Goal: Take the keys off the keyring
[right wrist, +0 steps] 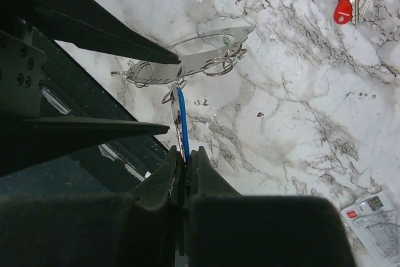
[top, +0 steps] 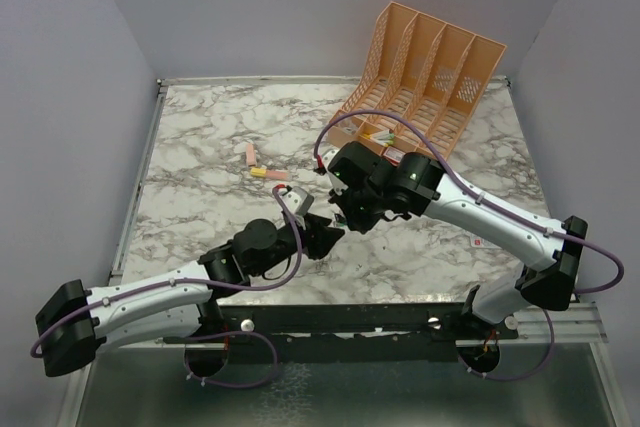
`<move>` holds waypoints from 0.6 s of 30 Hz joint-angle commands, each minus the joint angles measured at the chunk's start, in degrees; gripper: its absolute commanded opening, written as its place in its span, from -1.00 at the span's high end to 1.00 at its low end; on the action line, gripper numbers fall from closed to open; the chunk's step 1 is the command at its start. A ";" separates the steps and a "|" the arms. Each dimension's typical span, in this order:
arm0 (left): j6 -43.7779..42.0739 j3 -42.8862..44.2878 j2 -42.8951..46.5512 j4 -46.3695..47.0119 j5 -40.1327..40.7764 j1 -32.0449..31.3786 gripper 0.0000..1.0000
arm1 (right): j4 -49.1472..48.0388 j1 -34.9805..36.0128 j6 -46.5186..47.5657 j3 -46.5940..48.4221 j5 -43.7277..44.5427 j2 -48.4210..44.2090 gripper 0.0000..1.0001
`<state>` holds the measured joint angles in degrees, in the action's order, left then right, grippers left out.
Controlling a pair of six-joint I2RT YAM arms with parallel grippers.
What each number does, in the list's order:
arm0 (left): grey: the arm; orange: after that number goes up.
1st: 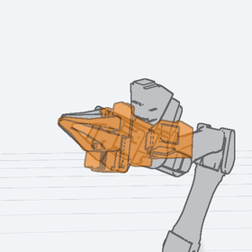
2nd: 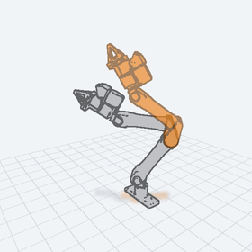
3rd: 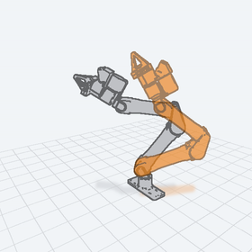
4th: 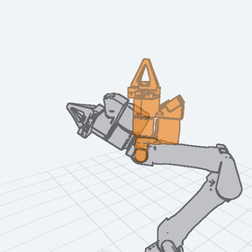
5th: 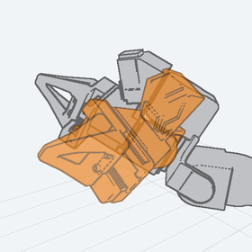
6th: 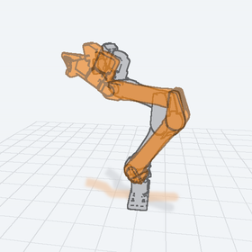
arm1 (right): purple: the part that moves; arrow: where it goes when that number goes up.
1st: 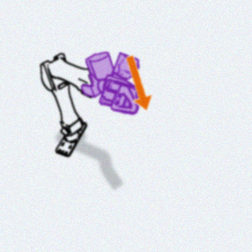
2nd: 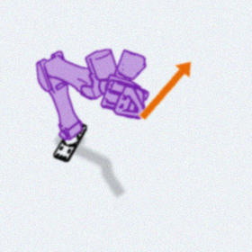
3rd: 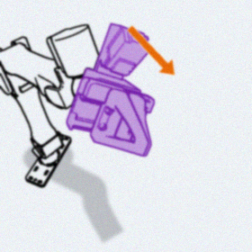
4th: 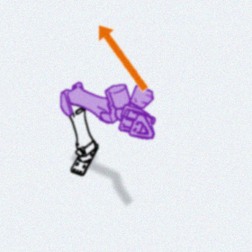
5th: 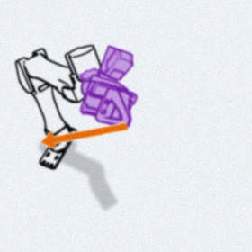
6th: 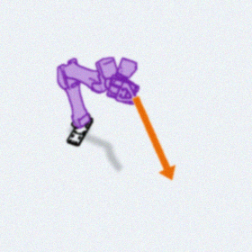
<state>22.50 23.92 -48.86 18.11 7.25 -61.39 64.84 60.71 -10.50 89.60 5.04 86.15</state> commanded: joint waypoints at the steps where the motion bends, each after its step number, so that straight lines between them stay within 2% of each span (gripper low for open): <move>1: 3.62 -0.87 -1.33 2.53 8.11 -1.43 0.06 | 1.38 0.29 -1.64 2.43 -2.40 0.84 0.99; 7: 4.73 -0.60 -3.63 2.71 13.38 -3.49 0.06 | 1.63 0.28 -2.52 2.59 -3.15 0.63 0.99; 10: 4.69 -0.71 -4.15 2.71 15.90 -4.50 0.12 | 1.72 0.29 -2.92 2.51 -3.53 0.44 0.99; 18: 0.99 -1.18 -3.95 2.89 13.89 -5.74 0.61 | 2.26 0.29 -3.29 1.27 -2.39 -0.86 0.99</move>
<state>25.89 23.75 -53.06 19.92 20.69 -66.52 65.89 60.71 -12.71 90.06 3.09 86.37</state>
